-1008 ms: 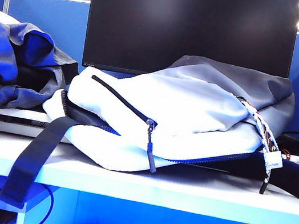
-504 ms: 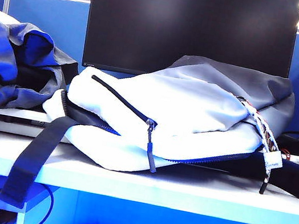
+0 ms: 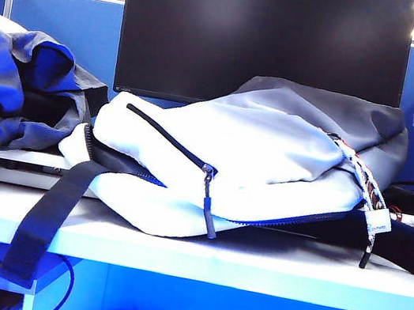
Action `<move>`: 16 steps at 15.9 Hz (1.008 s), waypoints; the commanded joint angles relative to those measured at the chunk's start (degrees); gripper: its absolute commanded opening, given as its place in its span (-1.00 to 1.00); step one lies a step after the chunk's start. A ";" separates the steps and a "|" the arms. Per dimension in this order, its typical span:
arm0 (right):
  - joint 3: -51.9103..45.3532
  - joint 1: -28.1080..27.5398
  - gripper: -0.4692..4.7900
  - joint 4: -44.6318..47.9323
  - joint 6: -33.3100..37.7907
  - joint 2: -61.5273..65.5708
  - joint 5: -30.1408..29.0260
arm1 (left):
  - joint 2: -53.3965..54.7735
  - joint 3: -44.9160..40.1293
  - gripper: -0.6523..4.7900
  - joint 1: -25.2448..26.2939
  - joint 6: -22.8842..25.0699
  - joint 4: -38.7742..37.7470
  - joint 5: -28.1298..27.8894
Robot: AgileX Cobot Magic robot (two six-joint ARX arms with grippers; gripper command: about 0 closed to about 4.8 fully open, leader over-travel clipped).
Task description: Take the gray clothes out of the backpack.
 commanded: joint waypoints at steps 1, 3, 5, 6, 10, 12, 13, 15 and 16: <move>0.26 -0.33 -0.82 1.31 -9.73 0.00 15.12 | -0.13 0.02 -0.78 0.02 3.08 1.95 -18.08; 0.26 -2.62 -0.82 1.36 -9.75 0.00 16.48 | -0.13 0.02 -0.78 0.02 4.22 0.98 -18.82; 0.26 -6.45 -0.82 2.27 -9.49 0.00 12.90 | -0.13 0.02 -0.78 0.02 4.46 0.94 -18.32; 0.26 -8.85 -0.82 3.61 -9.40 0.00 9.94 | -0.13 0.02 -0.78 0.02 4.57 0.94 -17.25; 0.26 -20.35 -0.82 6.64 -9.25 0.02 0.70 | -0.13 0.02 -0.78 0.02 9.11 0.96 -9.66; 0.26 -22.95 -0.82 5.68 -9.22 0.02 -3.41 | -0.13 0.02 -0.78 0.02 9.07 1.33 -10.08; 0.26 -22.91 -0.82 5.22 -9.22 0.02 -3.41 | -0.13 0.02 -0.78 0.02 8.52 1.75 -10.05; 0.26 -22.86 -0.82 5.11 -9.27 0.02 -3.48 | -0.13 0.02 -0.78 0.00 8.44 1.64 -9.79; 0.26 -22.88 -0.82 5.11 -9.27 0.02 -3.45 | -0.13 0.02 -0.78 0.00 8.44 1.64 -9.81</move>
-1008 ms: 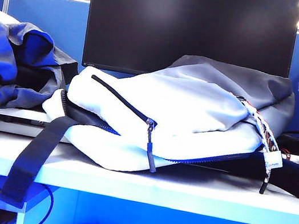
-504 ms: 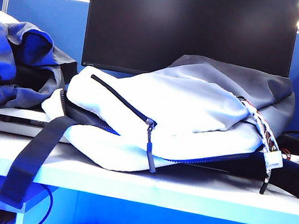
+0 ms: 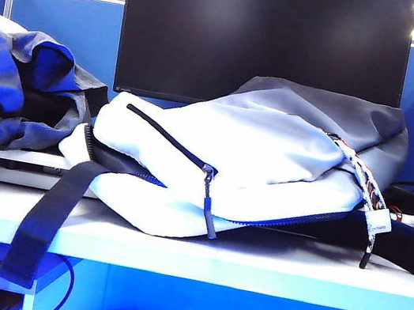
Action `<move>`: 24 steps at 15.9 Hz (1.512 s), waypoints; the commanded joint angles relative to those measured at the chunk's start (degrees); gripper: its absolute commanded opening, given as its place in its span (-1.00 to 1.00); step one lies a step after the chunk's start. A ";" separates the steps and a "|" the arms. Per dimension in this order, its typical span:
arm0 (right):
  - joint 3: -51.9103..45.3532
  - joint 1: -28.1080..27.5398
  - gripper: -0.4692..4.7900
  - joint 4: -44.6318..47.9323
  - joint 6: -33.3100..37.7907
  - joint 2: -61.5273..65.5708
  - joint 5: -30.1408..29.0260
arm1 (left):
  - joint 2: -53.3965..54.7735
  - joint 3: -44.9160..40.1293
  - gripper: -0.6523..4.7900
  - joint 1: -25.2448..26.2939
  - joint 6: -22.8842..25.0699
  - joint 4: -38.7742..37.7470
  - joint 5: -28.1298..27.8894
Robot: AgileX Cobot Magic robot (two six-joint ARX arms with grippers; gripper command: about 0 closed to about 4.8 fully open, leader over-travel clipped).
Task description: Take the gray clothes out of the backpack.
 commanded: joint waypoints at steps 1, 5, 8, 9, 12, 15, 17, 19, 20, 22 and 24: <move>0.26 -0.02 -0.82 0.74 0.07 -0.02 -0.24 | -0.13 0.02 -0.78 0.00 0.00 0.63 0.33; 0.26 1.49 -0.82 0.59 0.02 -1.36 -0.46 | -0.13 0.02 -0.78 0.00 0.00 0.59 0.31; 0.26 1.46 -0.82 0.57 0.02 -1.40 -0.44 | -0.13 0.02 -0.78 0.00 0.00 0.57 0.31; 0.26 1.44 -0.82 0.57 0.02 -1.42 -0.46 | -0.13 0.02 -0.78 0.00 0.00 0.57 0.31; 0.26 1.46 -0.82 0.57 0.02 -1.42 -0.46 | -0.13 0.04 -0.78 5.70 4.28 0.59 0.61; 0.26 1.46 -0.82 0.57 0.02 -1.46 -0.46 | -0.15 0.02 -0.78 16.74 1.03 0.70 2.01; 0.26 1.46 -0.82 0.55 0.02 -1.49 -0.46 | -0.13 0.02 -0.78 17.88 1.05 1.09 1.99; 0.26 1.46 -0.82 0.55 0.02 -1.49 -0.46 | -0.13 0.02 -0.78 17.81 1.01 1.40 2.05; 0.26 1.46 -0.82 0.55 0.02 -1.49 -0.46 | -0.13 0.02 -0.78 17.84 0.37 1.70 2.49; 0.26 1.46 -0.82 0.55 0.02 -1.49 -0.46 | -0.15 0.02 -0.78 17.84 0.37 3.08 3.13; 0.26 1.46 -0.82 0.55 0.02 -1.49 -0.46 | -0.13 0.02 -0.78 17.84 0.42 3.41 3.10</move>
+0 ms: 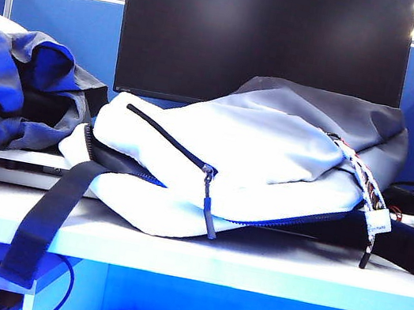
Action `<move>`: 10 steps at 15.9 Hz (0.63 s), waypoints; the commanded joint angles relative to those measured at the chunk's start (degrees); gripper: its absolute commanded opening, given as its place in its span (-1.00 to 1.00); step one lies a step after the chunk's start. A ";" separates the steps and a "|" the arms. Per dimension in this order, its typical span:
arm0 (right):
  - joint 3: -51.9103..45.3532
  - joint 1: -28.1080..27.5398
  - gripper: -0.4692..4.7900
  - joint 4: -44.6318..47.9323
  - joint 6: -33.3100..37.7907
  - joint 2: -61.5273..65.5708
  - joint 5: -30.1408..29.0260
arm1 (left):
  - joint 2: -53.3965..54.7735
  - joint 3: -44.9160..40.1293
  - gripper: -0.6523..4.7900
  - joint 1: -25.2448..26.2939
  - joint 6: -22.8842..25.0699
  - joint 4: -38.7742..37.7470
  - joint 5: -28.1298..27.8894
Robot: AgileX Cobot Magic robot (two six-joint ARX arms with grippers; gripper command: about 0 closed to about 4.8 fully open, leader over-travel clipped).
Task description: Take the gray clothes out of the backpack.
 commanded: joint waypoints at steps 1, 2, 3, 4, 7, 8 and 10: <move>0.24 0.02 -0.82 0.72 0.02 -0.11 -0.33 | -0.13 0.02 -0.78 -0.07 -0.13 1.44 0.39; 0.24 0.02 -0.82 0.72 0.02 -0.11 -0.33 | -0.13 0.02 -0.78 -0.07 -0.13 1.44 0.44; 0.24 0.02 -0.82 0.72 0.02 -0.11 -0.33 | -0.13 0.02 -0.78 -0.07 -0.09 1.14 1.40; 0.24 0.02 -0.82 0.74 0.04 -0.11 -0.33 | -0.13 0.02 -0.78 -0.07 -0.09 1.03 1.51; 0.24 0.02 -0.82 0.72 0.02 -0.11 -0.33 | -0.13 0.02 -0.78 -0.07 1.51 0.94 2.97; 0.24 0.02 -0.82 0.74 0.02 -0.11 -0.33 | -0.13 0.02 -0.78 -0.07 1.36 0.98 2.99; 0.24 0.02 -0.82 0.72 0.02 -0.11 -0.33 | -0.13 0.02 -0.78 -0.07 1.36 0.98 2.97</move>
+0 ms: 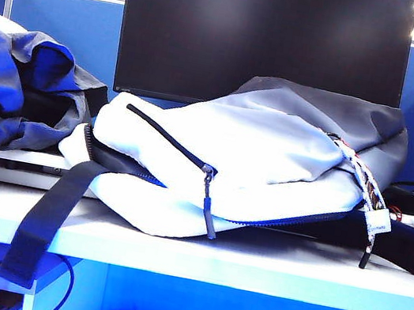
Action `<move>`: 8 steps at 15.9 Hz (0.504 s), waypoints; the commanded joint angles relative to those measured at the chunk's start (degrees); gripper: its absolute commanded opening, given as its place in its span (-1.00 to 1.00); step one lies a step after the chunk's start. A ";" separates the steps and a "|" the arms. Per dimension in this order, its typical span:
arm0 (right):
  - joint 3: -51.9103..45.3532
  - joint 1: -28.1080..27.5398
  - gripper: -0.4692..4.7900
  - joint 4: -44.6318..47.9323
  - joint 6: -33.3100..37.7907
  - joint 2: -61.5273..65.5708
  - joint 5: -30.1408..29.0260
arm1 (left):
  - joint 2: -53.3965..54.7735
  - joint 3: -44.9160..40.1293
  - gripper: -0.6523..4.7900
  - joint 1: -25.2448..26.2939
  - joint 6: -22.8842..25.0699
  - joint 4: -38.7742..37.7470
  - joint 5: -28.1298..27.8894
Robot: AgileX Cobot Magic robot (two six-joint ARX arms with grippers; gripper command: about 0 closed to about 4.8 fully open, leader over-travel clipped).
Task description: Take the gray clothes out of the backpack.
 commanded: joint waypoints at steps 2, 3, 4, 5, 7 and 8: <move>0.24 0.02 -0.82 0.72 0.02 -0.04 -0.33 | -0.13 0.04 -0.78 -0.04 0.22 0.15 0.26; 0.24 0.02 -0.82 0.72 0.02 -0.04 -0.33 | -0.13 0.04 -0.78 0.00 0.22 0.02 0.24; 0.24 0.02 -0.82 0.74 0.02 -0.04 -0.33 | -0.13 0.02 -0.78 0.02 0.22 -0.07 0.24; 0.24 0.02 -0.82 0.72 0.02 -0.04 -0.33 | -0.13 0.02 -0.78 0.02 0.22 -0.07 0.26; 0.24 0.02 -0.82 0.74 0.04 -0.04 -0.33 | -0.13 0.02 -0.78 0.02 0.22 -0.04 0.26; 0.24 0.02 -0.82 0.72 0.02 -0.04 -0.33 | -0.13 0.02 -0.78 0.02 0.22 -0.04 0.24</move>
